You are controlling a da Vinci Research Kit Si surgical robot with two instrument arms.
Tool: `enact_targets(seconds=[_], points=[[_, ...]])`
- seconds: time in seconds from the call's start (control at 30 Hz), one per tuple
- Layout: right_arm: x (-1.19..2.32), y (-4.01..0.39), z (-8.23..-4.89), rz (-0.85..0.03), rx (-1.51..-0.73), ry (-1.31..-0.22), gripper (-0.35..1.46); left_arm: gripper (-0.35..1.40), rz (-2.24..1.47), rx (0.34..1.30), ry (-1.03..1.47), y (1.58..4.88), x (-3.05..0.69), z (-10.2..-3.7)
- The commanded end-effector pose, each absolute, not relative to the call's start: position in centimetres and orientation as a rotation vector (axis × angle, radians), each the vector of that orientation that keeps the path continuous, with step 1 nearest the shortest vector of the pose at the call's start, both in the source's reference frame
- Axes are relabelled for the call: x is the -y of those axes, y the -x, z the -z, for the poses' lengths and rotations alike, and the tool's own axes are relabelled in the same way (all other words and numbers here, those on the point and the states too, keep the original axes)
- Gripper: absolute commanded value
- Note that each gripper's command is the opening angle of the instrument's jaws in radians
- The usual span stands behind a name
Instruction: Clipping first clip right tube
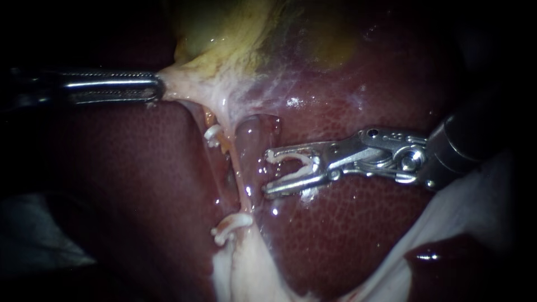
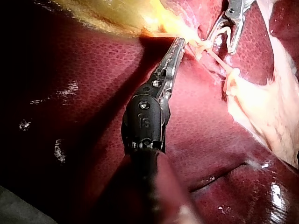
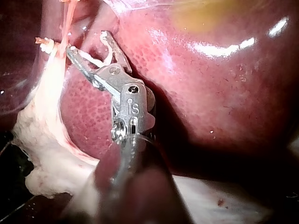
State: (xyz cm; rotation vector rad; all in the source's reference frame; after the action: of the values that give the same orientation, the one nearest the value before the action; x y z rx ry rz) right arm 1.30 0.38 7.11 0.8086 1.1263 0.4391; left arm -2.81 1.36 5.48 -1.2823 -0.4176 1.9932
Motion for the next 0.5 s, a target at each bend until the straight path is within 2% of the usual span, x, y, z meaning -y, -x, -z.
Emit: enact_targets(seconds=[0.03,0.5], points=[[-0.38,-1.3,-7.11,-0.439,-1.126,-0.809,0.49,-0.35,-1.993,0.418,1.282,2.81,-1.36,-5.48],[-0.35,-1.26,-6.96,-0.439,-1.136,-0.816,0.49,-0.35,-1.993,0.417,1.282,2.81,-1.36,-5.49]])
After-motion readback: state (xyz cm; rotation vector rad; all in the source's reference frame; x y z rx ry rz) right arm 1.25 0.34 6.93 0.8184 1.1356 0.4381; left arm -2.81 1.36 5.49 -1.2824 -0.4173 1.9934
